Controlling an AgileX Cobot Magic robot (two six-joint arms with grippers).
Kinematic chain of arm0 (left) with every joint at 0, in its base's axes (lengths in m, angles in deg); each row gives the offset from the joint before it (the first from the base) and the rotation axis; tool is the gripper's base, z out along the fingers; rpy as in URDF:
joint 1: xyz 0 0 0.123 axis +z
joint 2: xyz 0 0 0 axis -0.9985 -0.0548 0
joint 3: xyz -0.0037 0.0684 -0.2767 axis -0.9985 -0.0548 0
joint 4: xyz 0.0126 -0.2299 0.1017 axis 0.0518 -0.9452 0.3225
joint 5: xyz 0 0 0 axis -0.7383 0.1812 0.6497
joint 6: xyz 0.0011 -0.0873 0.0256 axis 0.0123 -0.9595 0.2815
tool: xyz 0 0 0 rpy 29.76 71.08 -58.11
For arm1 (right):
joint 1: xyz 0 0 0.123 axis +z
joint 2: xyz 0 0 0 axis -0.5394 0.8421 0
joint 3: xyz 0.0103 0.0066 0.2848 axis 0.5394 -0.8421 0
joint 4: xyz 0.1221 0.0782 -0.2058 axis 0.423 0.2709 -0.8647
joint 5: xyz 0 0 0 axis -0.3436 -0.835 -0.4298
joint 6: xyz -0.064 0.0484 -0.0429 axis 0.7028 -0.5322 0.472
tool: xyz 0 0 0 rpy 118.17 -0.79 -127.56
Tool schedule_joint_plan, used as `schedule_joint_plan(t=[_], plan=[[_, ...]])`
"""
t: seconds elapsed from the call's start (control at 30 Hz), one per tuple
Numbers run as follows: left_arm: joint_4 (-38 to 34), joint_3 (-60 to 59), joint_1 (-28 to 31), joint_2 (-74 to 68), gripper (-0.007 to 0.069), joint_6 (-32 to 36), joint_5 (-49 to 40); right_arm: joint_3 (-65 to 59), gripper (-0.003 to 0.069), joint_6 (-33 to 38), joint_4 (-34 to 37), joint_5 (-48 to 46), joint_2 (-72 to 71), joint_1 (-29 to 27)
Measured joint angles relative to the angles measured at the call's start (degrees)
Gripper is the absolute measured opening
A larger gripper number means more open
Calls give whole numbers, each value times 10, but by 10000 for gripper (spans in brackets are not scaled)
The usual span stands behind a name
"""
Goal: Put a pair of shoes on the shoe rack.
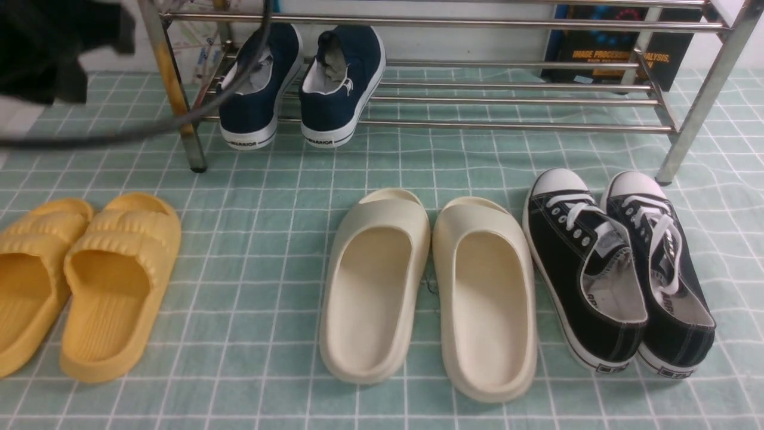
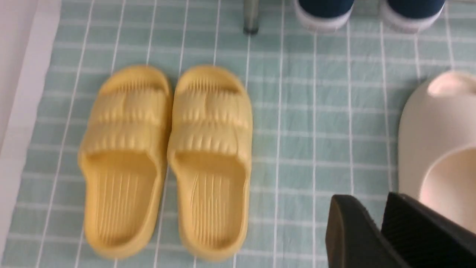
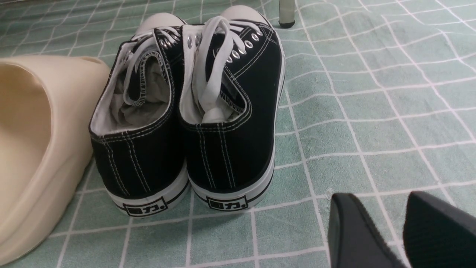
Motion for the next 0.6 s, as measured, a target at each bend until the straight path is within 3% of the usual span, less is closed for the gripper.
schedule_joint_plan(t=[0.23,0.6], plan=[[-39,-215,0,194,147,-17,61,0,247,0,0,0,0,0],[-110,-352,0,352,147,-11,107,0,247,0,0,0,0,0]])
